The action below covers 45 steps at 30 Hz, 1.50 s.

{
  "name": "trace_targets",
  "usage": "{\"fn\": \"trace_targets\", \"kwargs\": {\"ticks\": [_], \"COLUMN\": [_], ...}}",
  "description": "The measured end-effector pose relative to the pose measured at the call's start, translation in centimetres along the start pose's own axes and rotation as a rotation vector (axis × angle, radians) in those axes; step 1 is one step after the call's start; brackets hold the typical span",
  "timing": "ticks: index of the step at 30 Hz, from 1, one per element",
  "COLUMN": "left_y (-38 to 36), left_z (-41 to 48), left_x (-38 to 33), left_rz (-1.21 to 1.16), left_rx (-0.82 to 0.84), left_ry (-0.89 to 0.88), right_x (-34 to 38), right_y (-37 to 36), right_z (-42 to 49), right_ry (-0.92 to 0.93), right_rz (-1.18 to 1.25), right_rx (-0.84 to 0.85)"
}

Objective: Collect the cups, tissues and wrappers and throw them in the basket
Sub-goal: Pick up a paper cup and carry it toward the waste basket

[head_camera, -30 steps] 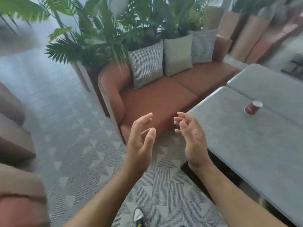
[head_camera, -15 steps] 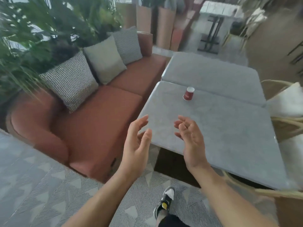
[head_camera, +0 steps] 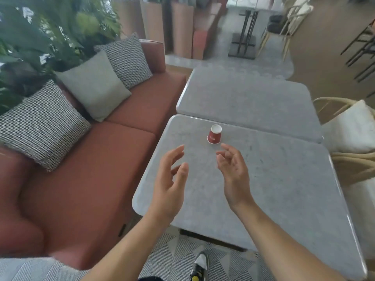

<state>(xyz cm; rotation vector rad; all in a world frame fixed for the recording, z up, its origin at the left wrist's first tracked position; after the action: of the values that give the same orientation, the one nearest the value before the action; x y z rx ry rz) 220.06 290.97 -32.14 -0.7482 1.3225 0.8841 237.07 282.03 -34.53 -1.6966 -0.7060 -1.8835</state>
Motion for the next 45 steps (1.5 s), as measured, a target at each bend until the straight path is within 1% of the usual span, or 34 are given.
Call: {"fn": "trace_targets", "kwargs": {"ticks": [4, 8, 15, 18, 27, 32, 35, 38, 42, 45], "left_y": [-1.6, -3.1, -5.5, -6.3, -8.3, -8.9, -9.0, -9.2, -10.1, -11.4], "left_z": [4.3, 9.1, 18.0, 21.6, 28.9, 30.7, 30.9, 31.1, 30.7, 29.5], "left_x": [1.1, 2.4, 5.7, 8.0, 14.2, 16.3, 17.1, 17.3, 16.3, 14.8], "left_rz": [-0.002, 0.014, 0.014, 0.0, 0.013, 0.014, 0.02, 0.019, 0.009, -0.017], "left_rx": [0.012, 0.043, 0.149, 0.189, 0.275, 0.3, 0.322, 0.346, 0.39, 0.443], "left_ry": [0.041, 0.07, 0.079, 0.111, 0.183, 0.203, 0.215, 0.218, 0.21, 0.203], "right_x": [-1.8, -4.6, -10.4, -13.2, -22.6, -25.7, -26.4, -25.2, -21.5, -18.7], "right_y": [0.1, -0.1, -0.7, -1.1, -2.5, -2.7, -2.7, -2.5, -1.3, 0.7], "right_z": [5.3, 10.6, 19.1, 22.2, 27.4, 28.4, 28.5, 28.1, 26.9, 24.7], "right_ry": [-0.032, -0.081, -0.178, -0.233, -0.402, -0.458, -0.488, -0.478, -0.388, -0.341], "right_rz": [-0.017, -0.055, -0.156, -0.183, -0.351, -0.431, -0.44, -0.436, -0.375, -0.301], "right_rx": [-0.023, -0.086, -0.205, -0.249, -0.225, -0.262, -0.281, -0.319, -0.397, -0.485]}}
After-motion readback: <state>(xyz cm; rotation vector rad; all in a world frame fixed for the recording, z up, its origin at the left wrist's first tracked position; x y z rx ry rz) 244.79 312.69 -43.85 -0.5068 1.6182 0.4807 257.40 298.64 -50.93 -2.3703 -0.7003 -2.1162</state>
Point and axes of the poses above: each hand's wrist, its own z-axis towards the middle knuckle, its own y-axis out of the back of the hand, x = y × z, the point moved 7 cm from there along z, towards the middle knuckle, and after that the axes turned 3 degrees about y, right-handed, at the moved point
